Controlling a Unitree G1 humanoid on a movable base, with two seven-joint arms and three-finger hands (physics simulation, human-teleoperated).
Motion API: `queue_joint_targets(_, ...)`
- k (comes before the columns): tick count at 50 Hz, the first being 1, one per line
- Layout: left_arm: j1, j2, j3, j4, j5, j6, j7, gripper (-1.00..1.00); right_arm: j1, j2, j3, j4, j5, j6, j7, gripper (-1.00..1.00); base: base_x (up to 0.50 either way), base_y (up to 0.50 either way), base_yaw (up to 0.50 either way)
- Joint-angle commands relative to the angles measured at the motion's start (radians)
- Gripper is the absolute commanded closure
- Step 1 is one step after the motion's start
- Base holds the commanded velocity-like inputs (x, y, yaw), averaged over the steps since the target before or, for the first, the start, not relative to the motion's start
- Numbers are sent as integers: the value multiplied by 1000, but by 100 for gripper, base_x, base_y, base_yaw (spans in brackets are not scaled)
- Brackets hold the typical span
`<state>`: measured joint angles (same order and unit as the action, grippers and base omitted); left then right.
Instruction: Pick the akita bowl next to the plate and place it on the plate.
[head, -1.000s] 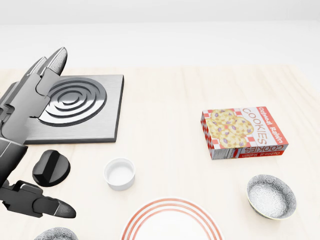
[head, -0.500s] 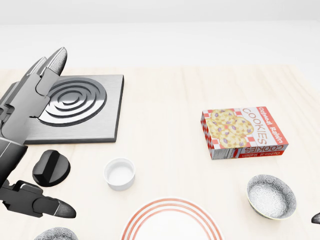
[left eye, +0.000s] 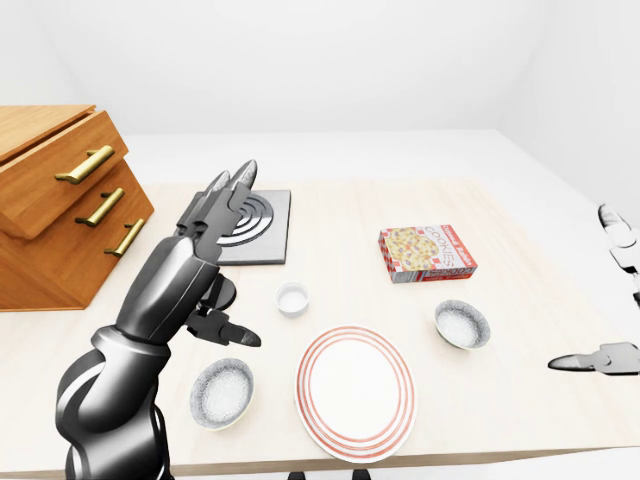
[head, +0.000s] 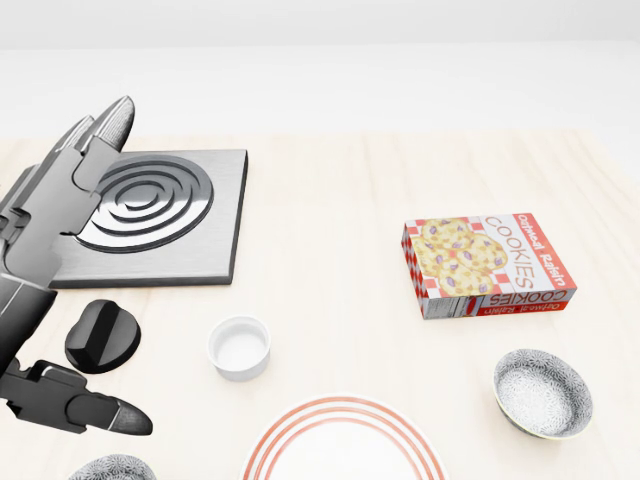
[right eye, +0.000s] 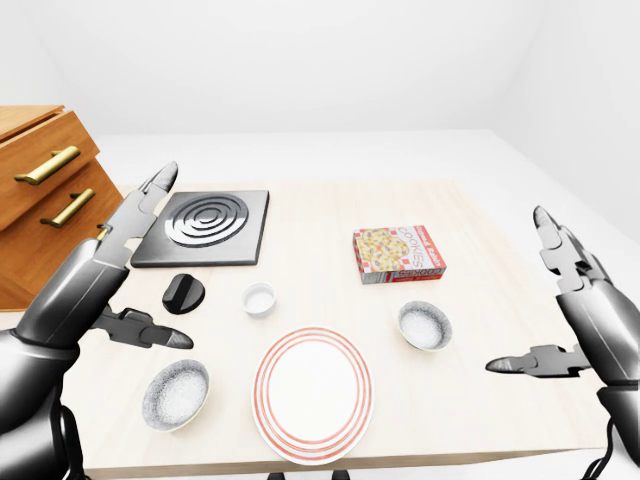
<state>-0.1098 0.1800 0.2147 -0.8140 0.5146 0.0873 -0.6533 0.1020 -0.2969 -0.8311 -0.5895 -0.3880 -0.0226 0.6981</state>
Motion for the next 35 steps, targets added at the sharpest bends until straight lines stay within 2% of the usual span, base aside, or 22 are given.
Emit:
queue_joint_targets(1, 3, -1, -1, 3, 0, 0, 3, -100, 8, -14, -35, 34, -10, -35, 0, -100, 0, 0, 0)
queue_joint_targets(4, 2, -1, -2, 2, 0, 0, 2, -100, -8, -20, -20, 26, -32, -19, 0, -100, 0, 0, 0)
queue_joint_targets(7, 0, 0, -3, 1, 2, 0, 1, -100, -23, -27, 7, 45, -59, -21, 0, -100, 0, 0, 0)
queue_joint_targets(9, 3, -1, -2, 6, 0, 0, 3, -100, -34, -34, 30, 74, -87, -42, 0, -100, 0, 0, 0)
queue_joint_targets(11, 2, 0, -3, -1, 3, 0, 0, -100, -48, -40, 51, 83, -99, -38, 0, -100, 0, 0, 0)
queue_joint_targets(14, -3, 1, -4, -3, 6, 0, -4, -100, -51, -44, 88, 112, -137, -65, 0, -100, 0, 0, 0)
queue_joint_targets(16, -2, 1, -2, -1, 4, 0, -3, -100, -64, -63, 113, 148, -179, -65, 0, -100, 0, 0, 0)
queue_joint_targets(26, 0, 0, -2, 5, 2, 0, 0, -100, -81, -93, 114, 152, -198, -65, 0, -100, 0, 0, 0)
queue_joint_targets(35, -1, 0, -2, 3, 2, 0, 0, -100, -111, -140, 142, 241, -257, -65, 0, -100, 0, 0, 0)
